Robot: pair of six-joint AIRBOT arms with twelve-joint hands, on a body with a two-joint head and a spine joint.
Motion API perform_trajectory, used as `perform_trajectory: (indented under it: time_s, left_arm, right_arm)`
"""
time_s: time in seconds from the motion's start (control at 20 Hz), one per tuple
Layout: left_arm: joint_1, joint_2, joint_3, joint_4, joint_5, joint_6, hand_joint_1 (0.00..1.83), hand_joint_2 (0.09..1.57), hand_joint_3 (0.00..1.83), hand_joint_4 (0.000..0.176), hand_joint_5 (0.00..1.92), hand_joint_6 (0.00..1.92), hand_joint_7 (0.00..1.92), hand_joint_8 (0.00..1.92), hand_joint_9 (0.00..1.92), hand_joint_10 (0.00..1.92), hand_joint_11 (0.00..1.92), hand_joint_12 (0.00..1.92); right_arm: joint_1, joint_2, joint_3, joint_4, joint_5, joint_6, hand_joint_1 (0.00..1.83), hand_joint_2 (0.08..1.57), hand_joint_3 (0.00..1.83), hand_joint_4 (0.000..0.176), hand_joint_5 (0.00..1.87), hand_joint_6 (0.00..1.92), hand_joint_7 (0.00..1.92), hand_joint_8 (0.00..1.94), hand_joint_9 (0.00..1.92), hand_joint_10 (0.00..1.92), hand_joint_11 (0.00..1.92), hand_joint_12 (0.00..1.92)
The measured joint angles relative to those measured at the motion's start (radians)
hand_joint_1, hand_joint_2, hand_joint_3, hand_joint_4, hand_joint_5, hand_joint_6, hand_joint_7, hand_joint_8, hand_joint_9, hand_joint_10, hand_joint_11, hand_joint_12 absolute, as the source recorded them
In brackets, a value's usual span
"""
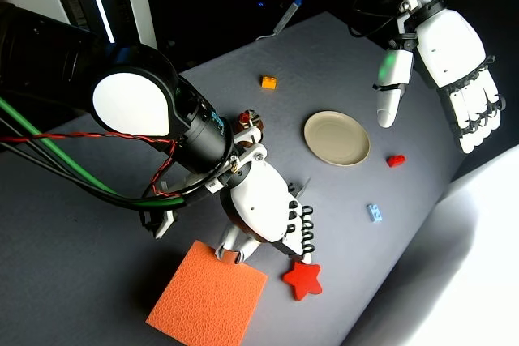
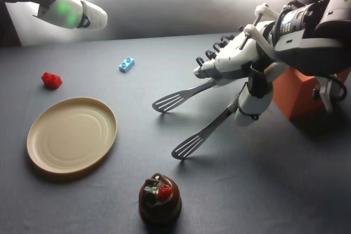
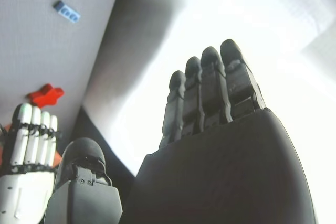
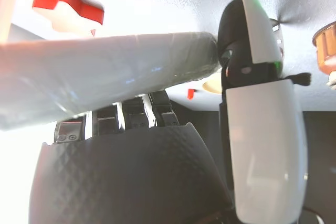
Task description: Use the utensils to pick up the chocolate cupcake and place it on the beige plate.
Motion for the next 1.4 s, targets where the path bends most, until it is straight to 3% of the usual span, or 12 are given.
perform_trajectory:
  time_s: [0.1,0.75,0.8,0.95,1.05,1.4]
  left_arm:
    - [0.000,0.000,0.000,0.000,0.000,0.000,0.00,1.10,0.00,0.000,0.10,0.00,0.12,0.00,0.10,0.00,0.00,0.17]
    - [0.000,0.000,-0.001,0.000,0.000,0.007,0.00,1.10,0.00,0.000,0.09,0.00,0.10,0.00,0.10,0.00,0.00,0.15]
    - [0.000,0.000,-0.001,0.000,0.000,0.007,0.00,1.10,0.00,0.000,0.11,0.00,0.12,0.00,0.11,0.00,0.00,0.21]
    - [0.000,0.000,-0.002,0.000,0.000,0.007,0.00,1.10,0.00,0.000,0.07,0.00,0.08,0.00,0.09,0.00,0.00,0.13]
    - [0.000,0.000,-0.002,0.000,0.000,0.007,0.00,1.10,0.00,0.000,0.06,0.00,0.07,0.00,0.08,0.00,0.00,0.07]
    - [0.000,0.000,-0.002,0.000,0.000,0.007,0.00,1.11,0.00,0.000,0.10,0.00,0.11,0.00,0.11,0.00,0.00,0.14]
  right_arm:
    - [-0.004,-0.002,0.015,0.081,0.010,-0.050,0.81,1.02,0.00,0.000,0.00,0.00,0.00,0.00,0.00,0.00,0.00,0.00]
    - [-0.016,-0.011,0.027,0.092,0.030,-0.068,0.78,1.02,0.00,0.000,0.00,0.00,0.00,0.00,0.00,0.00,0.04,0.05]
    - [-0.016,-0.013,0.031,0.096,0.031,-0.068,0.78,1.02,0.00,0.000,0.01,0.01,0.00,0.00,0.00,0.00,0.01,0.20]
    - [-0.016,-0.013,0.037,0.096,0.030,-0.068,0.81,1.02,0.00,0.000,0.00,0.00,0.00,0.00,0.00,0.00,0.00,0.22]
    - [-0.016,-0.013,0.037,0.096,0.029,-0.068,0.83,1.01,0.00,0.000,0.03,0.00,0.00,0.00,0.03,0.00,0.00,0.35]
    - [-0.016,-0.013,0.037,0.095,0.030,-0.068,0.76,1.04,0.01,0.000,0.04,0.00,0.02,0.00,0.04,0.00,0.00,0.35]
